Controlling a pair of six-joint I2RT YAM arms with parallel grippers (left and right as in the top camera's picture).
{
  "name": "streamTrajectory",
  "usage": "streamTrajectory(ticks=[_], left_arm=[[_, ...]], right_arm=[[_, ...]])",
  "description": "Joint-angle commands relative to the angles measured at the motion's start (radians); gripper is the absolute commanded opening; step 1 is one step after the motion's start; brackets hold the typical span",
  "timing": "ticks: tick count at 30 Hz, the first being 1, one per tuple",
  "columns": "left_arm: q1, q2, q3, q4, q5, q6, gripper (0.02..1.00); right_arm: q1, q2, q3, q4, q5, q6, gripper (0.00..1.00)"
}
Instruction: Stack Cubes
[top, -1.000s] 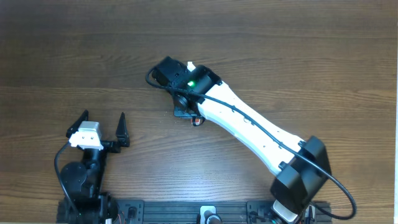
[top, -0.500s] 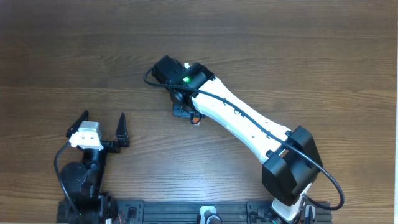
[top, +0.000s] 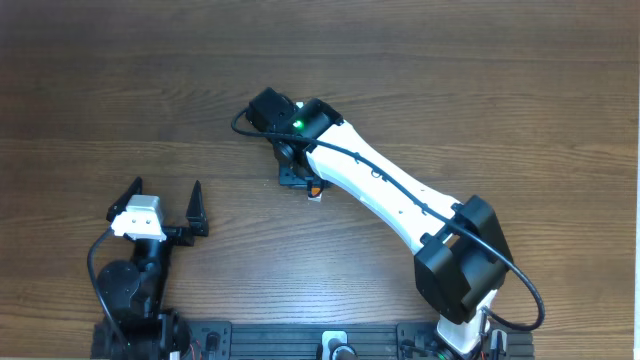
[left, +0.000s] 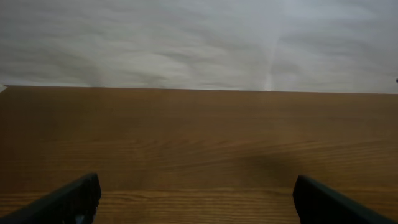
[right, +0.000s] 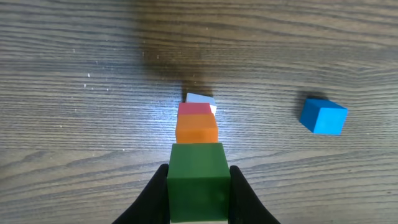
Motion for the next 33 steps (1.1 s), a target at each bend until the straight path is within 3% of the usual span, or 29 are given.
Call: streamTrajectory(ticks=[1,33], left_arm=[[0.005,-0.007,-0.006,0.000,-0.005,0.015,0.998],[0.005,-0.007,-0.006,0.000,-0.005,0.015,0.998]], right_arm=[[-0.011,0.023,0.014,0.003,-0.014,-0.009,0.045],[-0.020,0.042,-0.013,0.021,-0.021,-0.008,0.051]])
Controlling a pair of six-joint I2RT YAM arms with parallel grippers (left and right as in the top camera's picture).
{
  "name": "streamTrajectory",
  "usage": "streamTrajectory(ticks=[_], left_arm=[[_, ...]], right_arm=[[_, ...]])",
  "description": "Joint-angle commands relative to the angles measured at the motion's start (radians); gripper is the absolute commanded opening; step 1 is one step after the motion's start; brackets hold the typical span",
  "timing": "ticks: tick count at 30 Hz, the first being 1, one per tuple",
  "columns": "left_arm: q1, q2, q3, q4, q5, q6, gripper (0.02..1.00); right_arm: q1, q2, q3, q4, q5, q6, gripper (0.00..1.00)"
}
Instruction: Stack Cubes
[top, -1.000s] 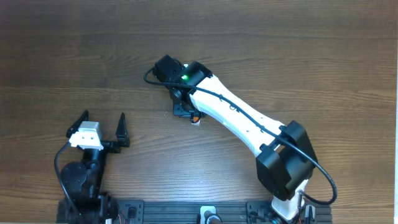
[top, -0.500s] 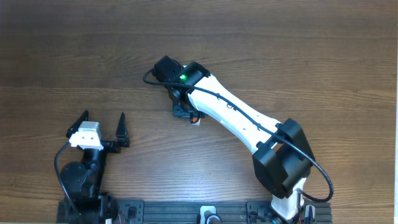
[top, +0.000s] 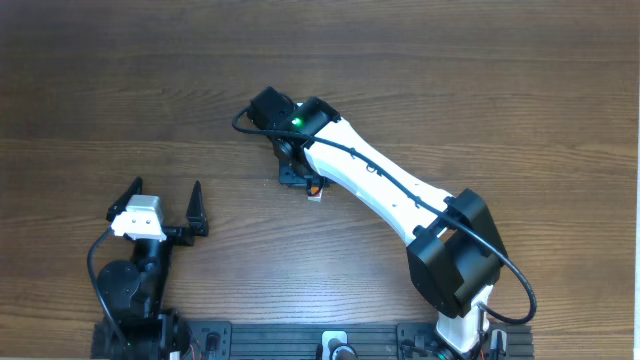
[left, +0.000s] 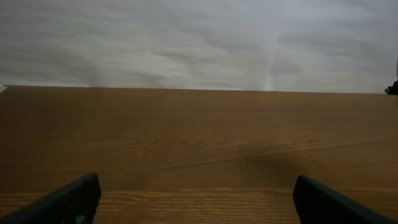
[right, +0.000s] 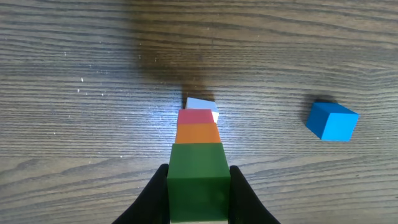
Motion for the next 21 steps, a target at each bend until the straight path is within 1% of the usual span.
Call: streamTrajectory(ticks=[1,21], left_arm=[[0.005,-0.007,-0.006,0.000,-0.005,0.015,0.998],[0.005,-0.007,-0.006,0.000,-0.005,0.015,1.000]], right_arm=[[-0.008,0.015,-0.012,0.006,-0.008,-0.005,0.053],[-0.008,0.015,-0.027,0.014,-0.008,-0.005,0.082]])
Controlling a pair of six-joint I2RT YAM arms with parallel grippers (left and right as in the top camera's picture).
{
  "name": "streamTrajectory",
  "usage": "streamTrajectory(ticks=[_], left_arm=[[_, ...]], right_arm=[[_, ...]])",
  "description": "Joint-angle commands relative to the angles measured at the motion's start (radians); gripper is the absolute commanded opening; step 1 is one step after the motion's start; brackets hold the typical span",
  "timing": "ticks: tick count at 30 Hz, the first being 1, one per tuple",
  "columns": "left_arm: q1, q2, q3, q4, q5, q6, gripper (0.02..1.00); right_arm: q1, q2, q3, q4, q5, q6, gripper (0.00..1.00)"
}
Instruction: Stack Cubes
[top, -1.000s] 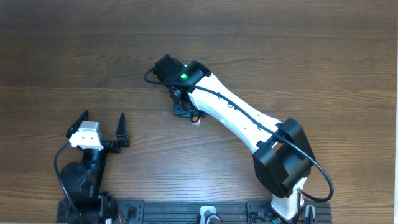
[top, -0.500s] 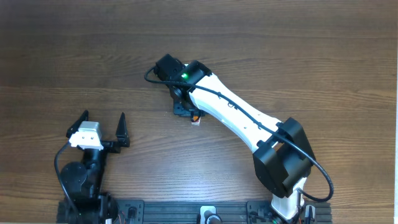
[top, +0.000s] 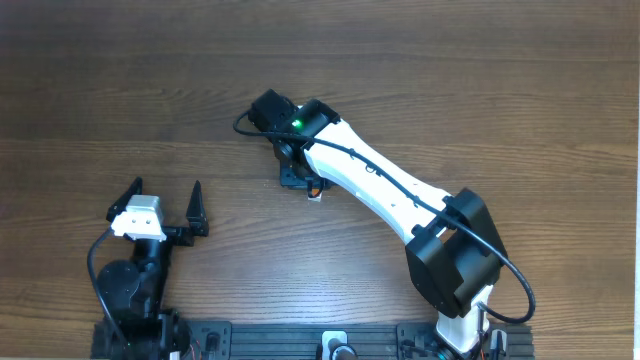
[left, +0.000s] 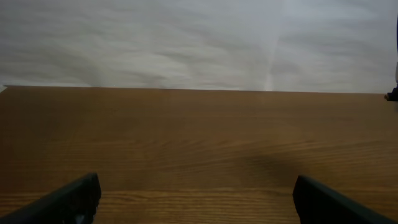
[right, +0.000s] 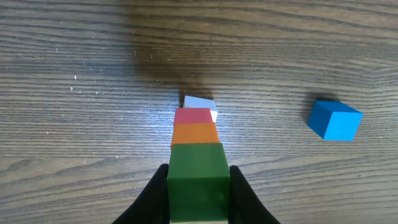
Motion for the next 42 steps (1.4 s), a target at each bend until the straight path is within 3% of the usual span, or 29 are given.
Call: streamTrajectory(ticks=[1,6,23,32,36,42], left_arm=[[0.005,-0.007,-0.006,0.000,-0.005,0.015,1.000],[0.005,-0.007,-0.006,0.000,-0.005,0.015,0.998],[0.005,-0.007,-0.006,0.000,-0.005,0.015,0.998],[0.005,-0.007,-0.006,0.000,-0.005,0.015,1.000],[0.005,-0.007,-0.006,0.000,-0.005,0.015,0.998],[0.005,-0.007,-0.006,0.001,-0.005,0.015,1.000]], right_arm=[[-0.008,0.014,-0.006,0.003,-0.005,-0.005,0.084],[-0.008,0.014,-0.007,0.003,-0.005,-0.005,0.207],[-0.008,0.014,-0.007,0.014,-0.024,-0.005,0.993],[-0.035,-0.093,-0.006,0.024,-0.020,-0.010,0.993],[-0.075,-0.234,-0.006,-0.015,-0.016,-0.070,0.991],[-0.176,-0.345,-0.032,-0.148,0.053,-0.084,0.993]])
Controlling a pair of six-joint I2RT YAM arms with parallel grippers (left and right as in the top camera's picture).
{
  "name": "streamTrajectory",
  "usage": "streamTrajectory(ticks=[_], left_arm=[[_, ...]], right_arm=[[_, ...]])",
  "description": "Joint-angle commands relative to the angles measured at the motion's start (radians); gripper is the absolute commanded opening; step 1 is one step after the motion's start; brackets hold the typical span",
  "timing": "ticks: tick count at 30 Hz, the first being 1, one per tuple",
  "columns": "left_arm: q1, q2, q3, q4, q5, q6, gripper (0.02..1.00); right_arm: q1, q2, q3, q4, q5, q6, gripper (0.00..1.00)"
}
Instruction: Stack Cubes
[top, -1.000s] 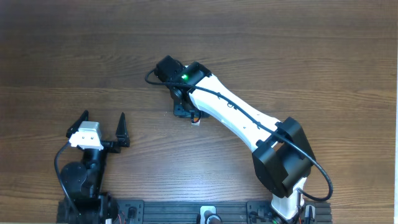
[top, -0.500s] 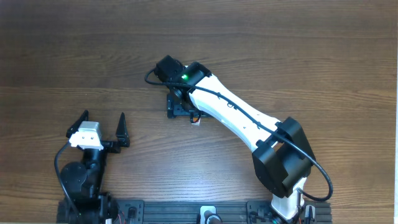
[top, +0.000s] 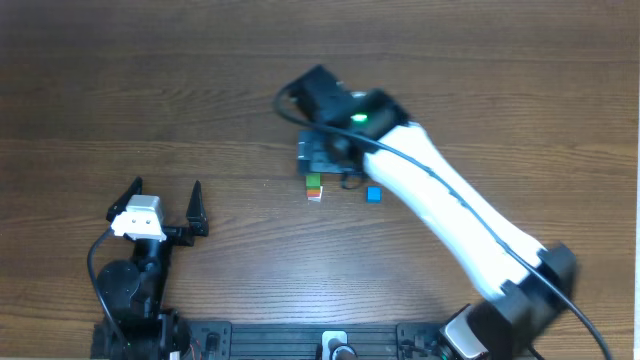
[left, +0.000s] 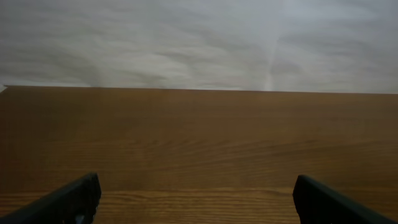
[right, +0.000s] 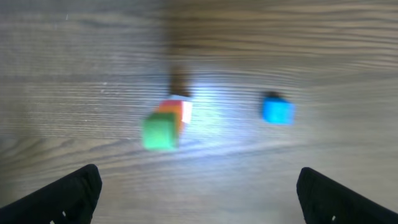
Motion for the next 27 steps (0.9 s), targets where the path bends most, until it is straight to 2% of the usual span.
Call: streamTrajectory(ticks=[1,5,9,13,24,27], left_arm=[[0.005,-0.007,-0.006,0.000,-0.005,0.015,0.998],[0.005,-0.007,-0.006,0.000,-0.005,0.015,0.998],[0.005,-0.007,-0.006,0.000,-0.005,0.015,0.998],[0.005,-0.007,-0.006,0.000,-0.005,0.015,0.998],[0.005,-0.007,-0.006,0.000,-0.005,0.015,0.998],[0.005,-0.007,-0.006,0.000,-0.005,0.015,1.000]], right_arm=[[-0.083,-0.073,-0.042,-0.048,0.058,-0.042,0.991],[-0.139,-0.092,-0.175,-0.003,0.058,-0.079,0.993],[-0.169,-0.092,-0.378,0.174,0.044,-0.127,0.993],[-0.182,-0.079,-0.491,0.282,0.026,-0.129,0.980],[-0.184,0.066,-0.544,0.420,0.026,-0.163,0.932],[-0.184,0.098,-0.544,0.452,-0.001,-0.187,0.934]])
